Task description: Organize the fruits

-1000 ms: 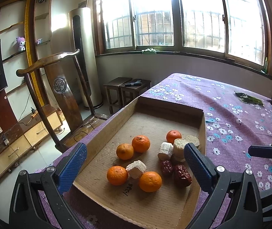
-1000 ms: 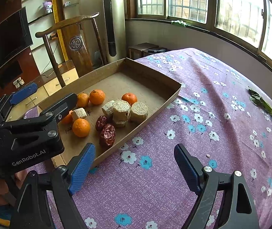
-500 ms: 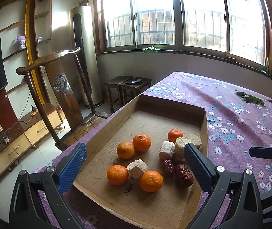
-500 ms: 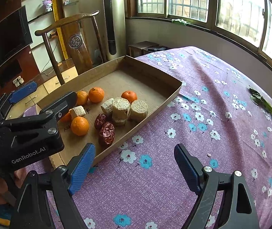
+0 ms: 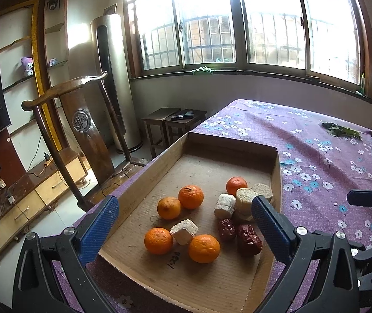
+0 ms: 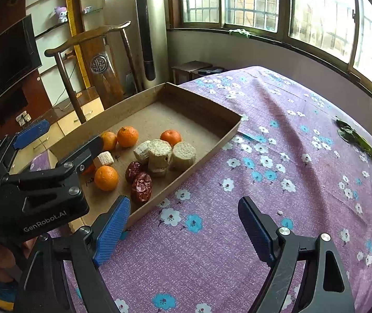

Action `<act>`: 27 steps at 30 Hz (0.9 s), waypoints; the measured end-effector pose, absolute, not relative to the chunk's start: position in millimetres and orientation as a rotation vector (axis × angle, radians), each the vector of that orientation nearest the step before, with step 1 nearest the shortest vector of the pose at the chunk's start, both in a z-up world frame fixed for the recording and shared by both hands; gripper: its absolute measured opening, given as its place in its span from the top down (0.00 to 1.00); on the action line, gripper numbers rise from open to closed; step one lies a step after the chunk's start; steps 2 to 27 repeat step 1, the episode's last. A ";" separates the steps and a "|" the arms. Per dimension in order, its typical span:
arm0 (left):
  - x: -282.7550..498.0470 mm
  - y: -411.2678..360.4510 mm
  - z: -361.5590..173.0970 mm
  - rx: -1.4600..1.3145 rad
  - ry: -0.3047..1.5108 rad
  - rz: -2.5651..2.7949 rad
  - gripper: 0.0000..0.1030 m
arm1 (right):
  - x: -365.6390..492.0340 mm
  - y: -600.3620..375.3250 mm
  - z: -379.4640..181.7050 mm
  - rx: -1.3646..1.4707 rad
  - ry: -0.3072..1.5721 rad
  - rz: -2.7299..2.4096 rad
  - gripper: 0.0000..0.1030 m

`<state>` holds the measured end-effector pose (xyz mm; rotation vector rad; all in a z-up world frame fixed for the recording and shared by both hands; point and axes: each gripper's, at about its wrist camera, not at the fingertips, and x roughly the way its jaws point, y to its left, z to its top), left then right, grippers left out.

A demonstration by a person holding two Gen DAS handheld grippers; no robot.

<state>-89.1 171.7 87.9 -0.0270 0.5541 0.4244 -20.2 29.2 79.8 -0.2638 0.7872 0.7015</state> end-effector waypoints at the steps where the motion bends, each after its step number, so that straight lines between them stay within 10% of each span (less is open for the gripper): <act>1: -89.0 168.9 90.1 -0.039 0.557 0.409 0.02 | -20.7 24.4 80.2 -0.263 0.784 0.690 0.14; 27: -89.0 168.9 90.1 -0.039 0.557 0.409 0.02 | -20.7 24.4 80.2 -0.263 0.784 0.690 0.14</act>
